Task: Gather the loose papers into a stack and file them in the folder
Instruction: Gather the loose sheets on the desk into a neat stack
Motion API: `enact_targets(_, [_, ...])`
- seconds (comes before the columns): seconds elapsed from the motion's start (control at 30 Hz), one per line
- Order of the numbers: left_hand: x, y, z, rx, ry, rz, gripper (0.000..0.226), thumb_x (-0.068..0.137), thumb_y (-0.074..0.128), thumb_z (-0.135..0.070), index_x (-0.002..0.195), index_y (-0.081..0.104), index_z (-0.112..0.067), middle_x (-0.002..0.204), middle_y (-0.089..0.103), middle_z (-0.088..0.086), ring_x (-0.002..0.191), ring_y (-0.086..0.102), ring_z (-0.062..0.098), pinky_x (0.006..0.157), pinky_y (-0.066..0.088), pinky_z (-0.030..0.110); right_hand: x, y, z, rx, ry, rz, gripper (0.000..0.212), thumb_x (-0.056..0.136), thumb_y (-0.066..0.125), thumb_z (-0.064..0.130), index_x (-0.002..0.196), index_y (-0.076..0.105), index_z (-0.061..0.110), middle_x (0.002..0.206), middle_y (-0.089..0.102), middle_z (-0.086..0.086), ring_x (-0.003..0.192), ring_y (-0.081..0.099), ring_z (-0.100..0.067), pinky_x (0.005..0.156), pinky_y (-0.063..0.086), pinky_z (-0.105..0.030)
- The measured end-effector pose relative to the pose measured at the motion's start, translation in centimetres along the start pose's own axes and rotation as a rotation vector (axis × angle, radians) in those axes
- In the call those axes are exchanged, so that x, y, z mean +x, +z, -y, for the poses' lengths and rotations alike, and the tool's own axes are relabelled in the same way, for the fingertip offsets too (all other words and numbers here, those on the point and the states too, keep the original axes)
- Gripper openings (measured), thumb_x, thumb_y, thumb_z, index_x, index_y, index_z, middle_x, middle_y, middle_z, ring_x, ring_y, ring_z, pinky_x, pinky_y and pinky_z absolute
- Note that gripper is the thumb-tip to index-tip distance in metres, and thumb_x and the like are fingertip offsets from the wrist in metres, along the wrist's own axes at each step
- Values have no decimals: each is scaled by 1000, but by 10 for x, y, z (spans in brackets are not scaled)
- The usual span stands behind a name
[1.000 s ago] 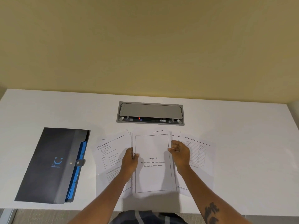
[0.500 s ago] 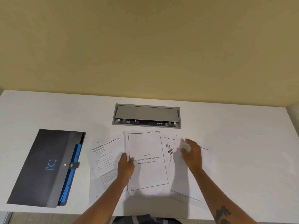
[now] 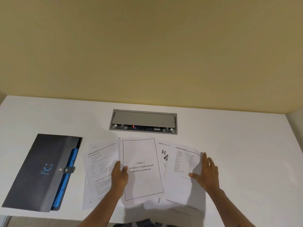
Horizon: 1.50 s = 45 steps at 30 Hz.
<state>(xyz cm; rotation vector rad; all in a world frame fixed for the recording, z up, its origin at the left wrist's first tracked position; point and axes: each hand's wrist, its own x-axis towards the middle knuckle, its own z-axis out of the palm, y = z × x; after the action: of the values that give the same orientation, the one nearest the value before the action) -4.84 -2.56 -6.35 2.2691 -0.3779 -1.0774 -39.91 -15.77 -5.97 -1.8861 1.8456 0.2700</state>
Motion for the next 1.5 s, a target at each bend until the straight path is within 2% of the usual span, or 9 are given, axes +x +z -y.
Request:
enact_targets(0.2, [-13, -3, 0, -53, -17, -59, 30, 100, 55, -18, 129, 53, -8, 124, 57, 1, 123, 54, 32, 104, 46, 47, -19, 15, 1, 382, 118, -126, 126, 71, 95, 18, 167, 12, 30, 134, 62, -20, 115, 65, -43, 91, 51, -45])
enact_targets(0.3, [-19, -9, -1, -80, 16, -93, 9, 98, 57, -14, 90, 54, -16, 89, 60, 3, 91, 57, 31, 79, 47, 36, -24, 22, -4, 512, 246, -126, 115, 74, 93, 18, 163, 21, 31, 147, 61, -7, 123, 66, -39, 83, 46, -39])
enact_targets(0.5, [-21, -29, -3, -112, 28, -106, 12, 96, 58, -15, 89, 56, -6, 84, 63, 15, 78, 58, 35, 69, 49, 40, -26, 24, -14, 747, 225, -146, 17, 86, 85, 18, 89, 69, 20, 85, 74, -3, 87, 72, -38, 75, 62, -50])
enact_targets(0.6, [-27, -38, -5, -120, 20, -54, 6, 97, 59, -18, 96, 60, -12, 96, 68, 15, 92, 65, 37, 82, 54, 45, -26, 15, -12, 842, 135, -141, 17, 92, 80, 19, 85, 72, 33, 88, 79, 7, 90, 76, -28, 67, 56, -30])
enact_targets(0.77, [-35, -48, -4, -80, 13, 16, 23, 98, 59, -25, 120, 59, -17, 116, 62, 2, 112, 58, 28, 105, 48, 48, -22, -2, 6, 1001, 56, -76, 18, 97, 75, 23, 115, 78, 23, 104, 82, 11, 98, 77, -10, 90, 60, -36])
enact_targets(0.97, [-48, -47, 4, -58, 56, 96, 26, 96, 59, -21, 78, 43, -13, 82, 46, -3, 82, 46, 19, 71, 38, 32, -34, -4, 57, 1114, -11, 117, 20, 101, 69, 24, 121, 75, 27, 112, 81, 17, 101, 76, 1, 80, 59, -16])
enact_targets(1.2, [-56, -44, 17, -63, -32, 243, 28, 99, 54, -29, 83, 41, -10, 90, 39, 0, 83, 40, 15, 71, 34, 31, -55, 16, 99, 1121, -91, 403, 25, 104, 63, 38, 123, 76, 28, 122, 80, 4, 116, 76, -16, 104, 58, -42])
enact_targets(1.4, [-60, -47, 23, -62, -83, 269, 34, 97, 58, -31, 78, 32, -18, 84, 29, 2, 77, 32, 17, 72, 28, 34, -60, 20, 115, 1134, -122, 633, 32, 100, 66, 43, 129, 72, 33, 130, 77, -2, 120, 74, -24, 100, 61, -41])
enact_targets(1.5, [-62, -50, 27, -95, -83, 282, 25, 95, 63, -28, 84, 46, -12, 83, 48, -1, 78, 45, 24, 74, 38, 37, -54, 15, 121, 1083, -111, 710, 38, 100, 59, 53, 133, 70, 37, 130, 77, 0, 121, 74, -22, 103, 59, -42])
